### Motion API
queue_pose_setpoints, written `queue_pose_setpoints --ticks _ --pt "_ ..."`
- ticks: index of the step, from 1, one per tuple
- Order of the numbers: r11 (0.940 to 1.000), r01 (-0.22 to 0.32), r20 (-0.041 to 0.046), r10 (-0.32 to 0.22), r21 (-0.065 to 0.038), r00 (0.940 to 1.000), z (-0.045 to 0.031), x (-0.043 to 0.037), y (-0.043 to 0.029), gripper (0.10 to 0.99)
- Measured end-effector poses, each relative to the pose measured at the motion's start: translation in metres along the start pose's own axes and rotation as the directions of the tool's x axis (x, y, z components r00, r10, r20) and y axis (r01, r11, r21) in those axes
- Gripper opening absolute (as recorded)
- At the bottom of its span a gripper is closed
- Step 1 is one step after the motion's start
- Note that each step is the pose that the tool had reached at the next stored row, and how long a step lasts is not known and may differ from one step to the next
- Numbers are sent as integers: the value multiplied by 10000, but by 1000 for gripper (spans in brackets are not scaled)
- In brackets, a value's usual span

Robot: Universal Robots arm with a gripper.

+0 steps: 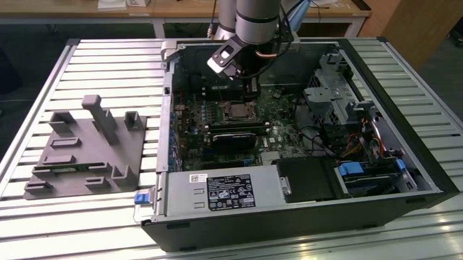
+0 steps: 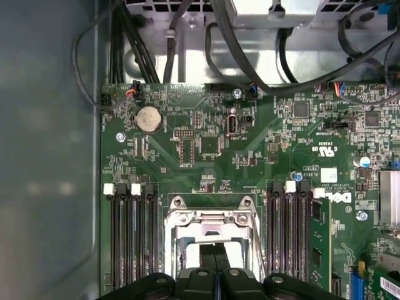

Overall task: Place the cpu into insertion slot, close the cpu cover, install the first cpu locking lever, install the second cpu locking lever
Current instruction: 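Close the cpu cover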

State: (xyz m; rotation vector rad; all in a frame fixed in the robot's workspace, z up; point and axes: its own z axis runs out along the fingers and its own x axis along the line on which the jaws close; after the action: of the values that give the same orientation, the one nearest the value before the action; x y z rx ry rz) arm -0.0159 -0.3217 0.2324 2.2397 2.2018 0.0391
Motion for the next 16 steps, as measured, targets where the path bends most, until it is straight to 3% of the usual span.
queue_pose_setpoints --ticks 16 --pt "10000 0 1 0 1 10000 126 -14 -132 106"
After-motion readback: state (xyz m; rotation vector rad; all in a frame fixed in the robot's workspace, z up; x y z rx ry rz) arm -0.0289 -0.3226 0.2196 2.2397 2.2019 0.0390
